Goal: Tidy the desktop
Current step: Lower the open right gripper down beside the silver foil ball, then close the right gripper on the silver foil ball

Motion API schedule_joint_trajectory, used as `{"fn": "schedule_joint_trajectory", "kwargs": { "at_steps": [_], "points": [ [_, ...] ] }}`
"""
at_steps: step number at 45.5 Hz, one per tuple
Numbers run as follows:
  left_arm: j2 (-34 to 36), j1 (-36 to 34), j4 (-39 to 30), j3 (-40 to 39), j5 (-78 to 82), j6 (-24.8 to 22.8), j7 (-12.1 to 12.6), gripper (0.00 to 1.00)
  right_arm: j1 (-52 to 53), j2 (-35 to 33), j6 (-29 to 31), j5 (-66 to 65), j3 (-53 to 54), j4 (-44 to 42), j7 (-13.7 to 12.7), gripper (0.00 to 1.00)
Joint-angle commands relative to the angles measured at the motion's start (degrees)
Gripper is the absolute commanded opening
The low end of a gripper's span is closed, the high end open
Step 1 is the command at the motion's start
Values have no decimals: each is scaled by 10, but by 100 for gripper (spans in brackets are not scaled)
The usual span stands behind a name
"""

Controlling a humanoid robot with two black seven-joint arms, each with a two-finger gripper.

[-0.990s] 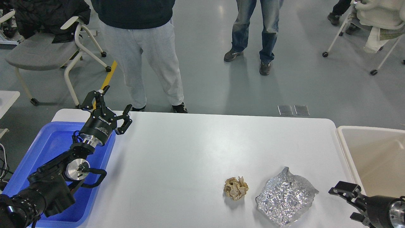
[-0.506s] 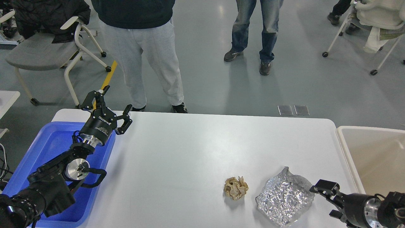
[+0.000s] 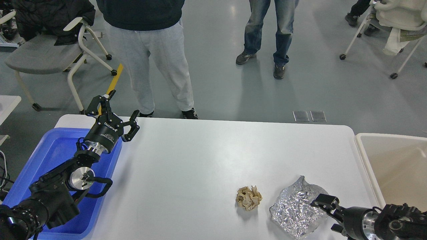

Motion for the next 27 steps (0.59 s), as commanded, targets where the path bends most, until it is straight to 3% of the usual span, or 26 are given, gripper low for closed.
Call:
{"fn": "schedule_joint_trajectory", "kwargs": {
  "at_steps": [1,16,27],
  "points": [
    [0,0,0,0,0,0,0,100,-2,27,-11,-2,-11,-26,6,100],
    [0,0,0,0,0,1,0,100,-16,43,-12,-8,-11,-51,20,97],
    [0,0,0,0,-1,1,0,100,-19,53,-14,-17,-11,-62,31,81]
  ]
}}
